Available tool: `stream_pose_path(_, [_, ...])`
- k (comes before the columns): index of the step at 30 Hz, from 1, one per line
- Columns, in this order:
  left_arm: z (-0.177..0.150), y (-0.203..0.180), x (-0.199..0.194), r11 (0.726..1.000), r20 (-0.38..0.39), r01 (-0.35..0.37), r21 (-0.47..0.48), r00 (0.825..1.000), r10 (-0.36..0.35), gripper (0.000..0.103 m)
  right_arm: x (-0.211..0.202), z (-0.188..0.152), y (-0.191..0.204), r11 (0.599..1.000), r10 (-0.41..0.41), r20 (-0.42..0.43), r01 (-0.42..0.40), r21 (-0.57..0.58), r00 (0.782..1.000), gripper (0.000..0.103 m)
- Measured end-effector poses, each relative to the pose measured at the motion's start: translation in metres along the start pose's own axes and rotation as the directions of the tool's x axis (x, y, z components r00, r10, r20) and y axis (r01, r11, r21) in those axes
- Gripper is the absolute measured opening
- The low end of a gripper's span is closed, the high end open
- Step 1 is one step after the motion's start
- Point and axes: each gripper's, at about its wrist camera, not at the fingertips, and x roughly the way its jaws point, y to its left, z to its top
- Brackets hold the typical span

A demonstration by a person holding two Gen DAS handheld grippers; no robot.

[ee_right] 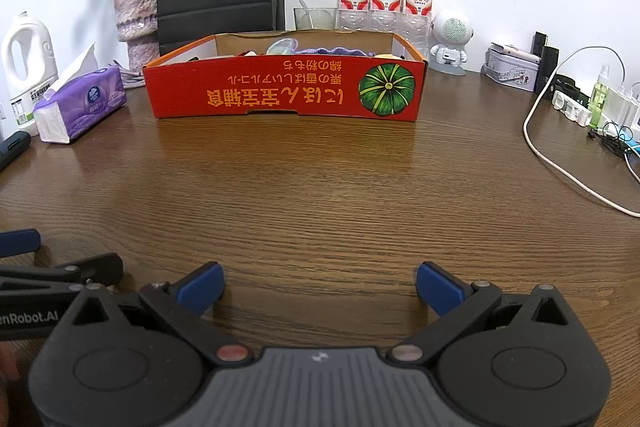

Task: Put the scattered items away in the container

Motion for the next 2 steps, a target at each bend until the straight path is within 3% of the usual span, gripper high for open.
stream_pose_path(2, [0.0001, -0.0001, 0.0, 1.0, 0.0, 0.0, 0.0, 1.0, 0.0, 0.103, -0.0001, 0.0, 0.0, 1.0, 0.0, 0.0, 0.0, 0.0, 1.0, 0.103])
